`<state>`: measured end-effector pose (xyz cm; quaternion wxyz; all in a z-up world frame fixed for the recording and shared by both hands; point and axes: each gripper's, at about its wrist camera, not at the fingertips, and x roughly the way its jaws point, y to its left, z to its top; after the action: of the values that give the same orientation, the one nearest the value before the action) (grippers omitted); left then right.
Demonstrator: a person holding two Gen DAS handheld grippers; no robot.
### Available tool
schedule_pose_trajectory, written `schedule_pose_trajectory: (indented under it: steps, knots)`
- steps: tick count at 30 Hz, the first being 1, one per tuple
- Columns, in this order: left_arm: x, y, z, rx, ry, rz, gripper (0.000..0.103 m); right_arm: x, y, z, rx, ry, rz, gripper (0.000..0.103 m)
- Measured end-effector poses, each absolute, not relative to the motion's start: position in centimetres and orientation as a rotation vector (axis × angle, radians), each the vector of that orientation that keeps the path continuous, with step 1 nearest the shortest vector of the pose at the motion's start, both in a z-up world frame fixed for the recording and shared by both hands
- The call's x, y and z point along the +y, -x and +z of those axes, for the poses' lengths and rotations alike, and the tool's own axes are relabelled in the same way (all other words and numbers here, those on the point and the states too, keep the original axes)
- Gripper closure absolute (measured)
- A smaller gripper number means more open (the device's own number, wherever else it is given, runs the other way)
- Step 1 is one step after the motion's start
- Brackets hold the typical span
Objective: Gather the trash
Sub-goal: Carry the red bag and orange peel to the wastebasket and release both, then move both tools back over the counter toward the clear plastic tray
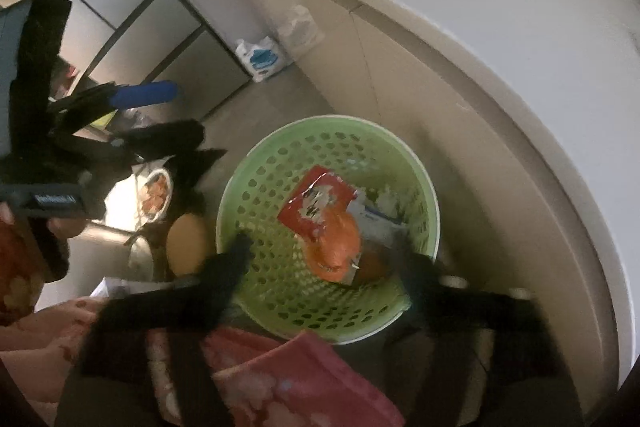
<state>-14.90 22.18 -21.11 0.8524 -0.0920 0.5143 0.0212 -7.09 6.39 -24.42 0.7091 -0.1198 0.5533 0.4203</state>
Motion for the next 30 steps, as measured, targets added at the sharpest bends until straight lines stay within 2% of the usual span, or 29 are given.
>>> schedule_pose_trajectory:
  steps: [9, 13, 15, 22, 30]
  knots:
    - [21.0, 14.1, -19.8, 1.073, 0.168, 0.019, 0.02, 4.6, 5.8, -23.6, 1.268, 0.188, 0.872, 0.012]
    - [19.0, 13.2, -18.4, 1.044, 0.121, -0.024, 0.013, 1.9, 3.9, -21.8, 1.223, 0.122, 0.801, 0.011]
    - [18.0, 12.5, -17.7, 1.035, 0.098, -0.054, 0.013, 0.3, 2.8, -20.9, 1.192, 0.1, 0.758, 0.01]
    - [13.5, 7.5, -15.4, 0.997, 0.019, -0.135, 0.008, -6.6, -4.1, -17.9, 1.072, 0.065, 0.564, 0.009]
    - [7.0, 0.3, -14.5, 0.97, -0.065, -0.212, 0.008, -11.7, -13.4, -16.2, 0.957, -0.005, 0.454, 0.009]
